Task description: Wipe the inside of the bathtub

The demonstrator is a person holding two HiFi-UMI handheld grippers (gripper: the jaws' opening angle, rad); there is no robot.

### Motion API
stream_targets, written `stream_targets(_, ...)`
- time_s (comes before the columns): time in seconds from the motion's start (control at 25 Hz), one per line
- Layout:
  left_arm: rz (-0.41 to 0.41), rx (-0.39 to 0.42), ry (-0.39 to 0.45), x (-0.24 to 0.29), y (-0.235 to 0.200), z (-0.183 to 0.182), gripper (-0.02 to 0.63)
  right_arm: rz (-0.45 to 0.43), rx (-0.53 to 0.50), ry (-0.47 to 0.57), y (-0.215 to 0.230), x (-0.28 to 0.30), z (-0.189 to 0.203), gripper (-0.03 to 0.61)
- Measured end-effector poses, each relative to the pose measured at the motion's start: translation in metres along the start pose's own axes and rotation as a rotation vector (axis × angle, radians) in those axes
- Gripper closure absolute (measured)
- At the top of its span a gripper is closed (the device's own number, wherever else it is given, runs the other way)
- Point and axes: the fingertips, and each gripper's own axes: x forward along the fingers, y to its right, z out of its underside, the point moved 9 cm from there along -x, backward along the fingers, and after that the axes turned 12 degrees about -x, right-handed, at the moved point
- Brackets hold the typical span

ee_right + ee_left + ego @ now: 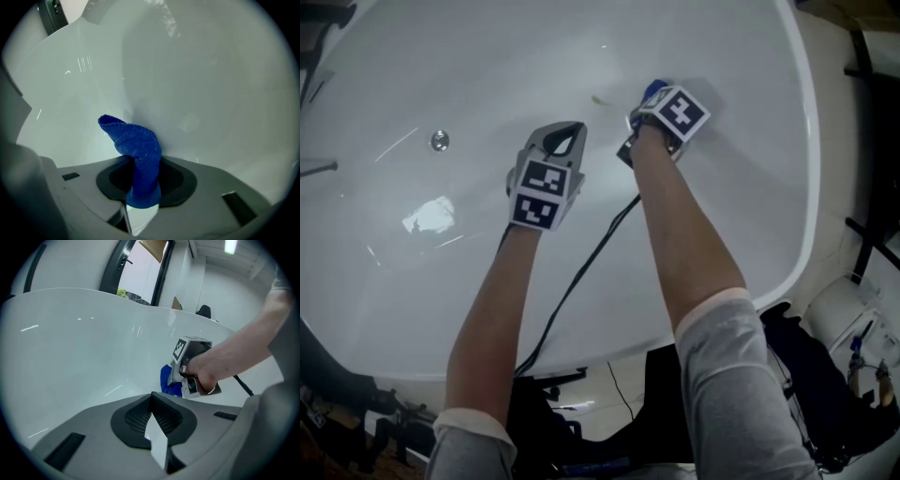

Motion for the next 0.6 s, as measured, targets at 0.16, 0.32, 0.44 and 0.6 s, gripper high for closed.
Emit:
stream_targets(0.16,-0.001,-0.004,0.002,0.007,-0.013,0.012,0.612,0.022,-0.051,-0.005,-0.003,0.02,0.01,0.459)
stream_targets(0.32,-0.013,-0.014,-0.003,0.007,-0.027,0.025,0.612,-0.023,-0.068,-0.026,-0.019,0.038,0.023,0.459)
stream_targets(0.44,-0.021,-0.018,-0.007,0.007,-0.04,0.033,0.612,-0.002,-0.081,-0.034,-0.024,0.053,0.029,0.459)
stream_targets(0.6,-0.027,-0.013,-0.014,0.011,-0.055,0.043,0.613,0.008,-0.141,-0.022,-0.032,0.072,0.035,0.459)
